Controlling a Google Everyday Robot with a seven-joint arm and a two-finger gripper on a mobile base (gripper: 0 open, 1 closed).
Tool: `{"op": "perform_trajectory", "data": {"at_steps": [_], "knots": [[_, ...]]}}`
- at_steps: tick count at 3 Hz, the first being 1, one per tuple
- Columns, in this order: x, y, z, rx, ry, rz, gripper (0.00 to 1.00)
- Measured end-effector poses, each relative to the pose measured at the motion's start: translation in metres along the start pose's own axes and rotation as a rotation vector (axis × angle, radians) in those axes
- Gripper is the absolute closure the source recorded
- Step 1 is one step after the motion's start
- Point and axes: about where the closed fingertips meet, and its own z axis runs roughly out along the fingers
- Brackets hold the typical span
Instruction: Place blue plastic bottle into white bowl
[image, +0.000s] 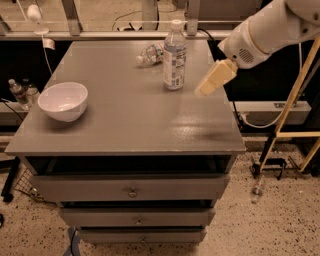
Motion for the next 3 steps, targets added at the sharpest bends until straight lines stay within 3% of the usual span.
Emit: {"op": "perform_trajectory", "data": {"at_steps": [1, 2, 3], "knots": [[-0.017, -0.030, 0.019, 0.038, -0.026, 0.046, 0.00], [-0.028, -0.044, 0.034, 0.064, -0.056, 0.109, 0.00], [-0.039, -0.049, 0.052, 0.081, -0.131, 0.227, 0.00]]}}
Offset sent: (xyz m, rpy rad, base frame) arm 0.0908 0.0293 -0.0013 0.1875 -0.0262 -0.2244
